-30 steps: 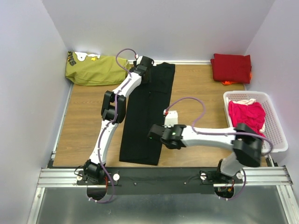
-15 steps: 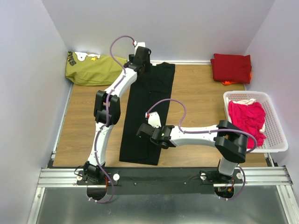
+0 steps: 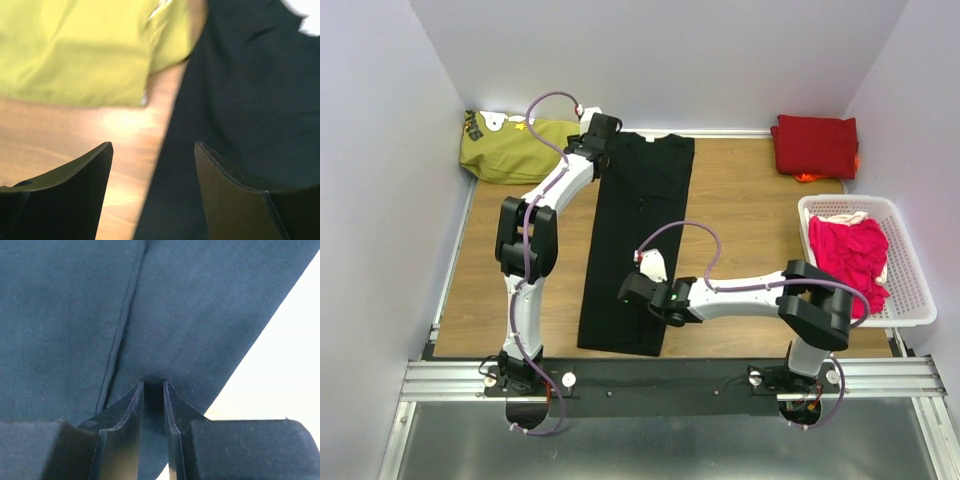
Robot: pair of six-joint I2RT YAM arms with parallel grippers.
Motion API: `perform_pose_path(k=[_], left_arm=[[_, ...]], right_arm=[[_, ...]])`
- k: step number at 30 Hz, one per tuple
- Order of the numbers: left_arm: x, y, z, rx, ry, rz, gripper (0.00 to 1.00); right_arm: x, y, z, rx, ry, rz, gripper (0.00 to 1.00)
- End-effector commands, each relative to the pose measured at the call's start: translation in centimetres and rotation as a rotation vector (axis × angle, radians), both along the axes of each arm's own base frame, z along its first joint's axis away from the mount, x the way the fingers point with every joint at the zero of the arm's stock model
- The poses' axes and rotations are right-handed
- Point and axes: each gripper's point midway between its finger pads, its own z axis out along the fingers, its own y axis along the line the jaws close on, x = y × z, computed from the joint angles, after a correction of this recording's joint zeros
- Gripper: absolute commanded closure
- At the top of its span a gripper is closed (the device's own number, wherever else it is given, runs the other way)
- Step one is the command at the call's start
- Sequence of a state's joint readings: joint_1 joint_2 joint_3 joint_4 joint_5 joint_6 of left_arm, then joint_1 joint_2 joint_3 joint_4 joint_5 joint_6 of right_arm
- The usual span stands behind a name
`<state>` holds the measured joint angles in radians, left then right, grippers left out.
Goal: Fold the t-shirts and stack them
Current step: Rotate the tshirt 90 degrees
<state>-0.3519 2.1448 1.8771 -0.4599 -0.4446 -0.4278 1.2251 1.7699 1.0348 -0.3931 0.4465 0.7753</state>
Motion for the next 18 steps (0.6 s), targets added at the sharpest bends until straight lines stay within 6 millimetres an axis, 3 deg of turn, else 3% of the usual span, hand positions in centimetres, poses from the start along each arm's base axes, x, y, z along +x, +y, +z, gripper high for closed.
perform_pose_path(k=[1, 5, 10, 11, 13, 14, 16, 17, 18], left_arm=[[-1.1, 1.4, 1.8, -0.004, -0.02, 0.06, 0.24], [-1.7, 1.5, 1.5, -0.005, -0.007, 0.056, 0.24], [-2.9, 1.8, 1.3, -0.018, 0.013, 0.069, 0.24], [-3.6, 1.9, 0.4, -0.017, 0.035, 0.071, 0.24], [-4.4, 2.0, 0.9, -0.049, 0.017, 0.094, 0.24], [-5.6, 2.3, -0.8, -0.042, 0.05, 0.096, 0.24], [-6.7, 2.5, 0.1, -0.081, 0.016, 0.125, 0.24], [-8.0, 2.8, -1.4, -0.078, 0.045, 0.129, 0.24], [-8.5, 2.6, -0.4, -0.106, 0.023, 0.127, 0.24]], right_arm=[[-3.0, -5.8, -3.0, -0.142, 0.085, -0.035, 0.69], [-2.7, -8.6, -4.2, -0.232, 0.049, -0.072, 0.69], [-2.4, -9.7, -5.0, -0.301, 0.036, -0.105, 0.69], [-2.0, -9.9, -5.0, -0.311, 0.015, -0.117, 0.69], [-1.5, -10.6, -5.2, -0.331, 0.005, -0.152, 0.69], [-1.0, -11.1, -5.4, -0.336, 0.013, -0.177, 0.69], [-0.6, -12.1, -5.8, -0.348, 0.025, -0.214, 0.69], [-0.1, -12.7, -5.8, -0.349, 0.032, -0.242, 0.7], [0.1, -13.0, -5.8, -0.352, 0.031, -0.252, 0.7]])
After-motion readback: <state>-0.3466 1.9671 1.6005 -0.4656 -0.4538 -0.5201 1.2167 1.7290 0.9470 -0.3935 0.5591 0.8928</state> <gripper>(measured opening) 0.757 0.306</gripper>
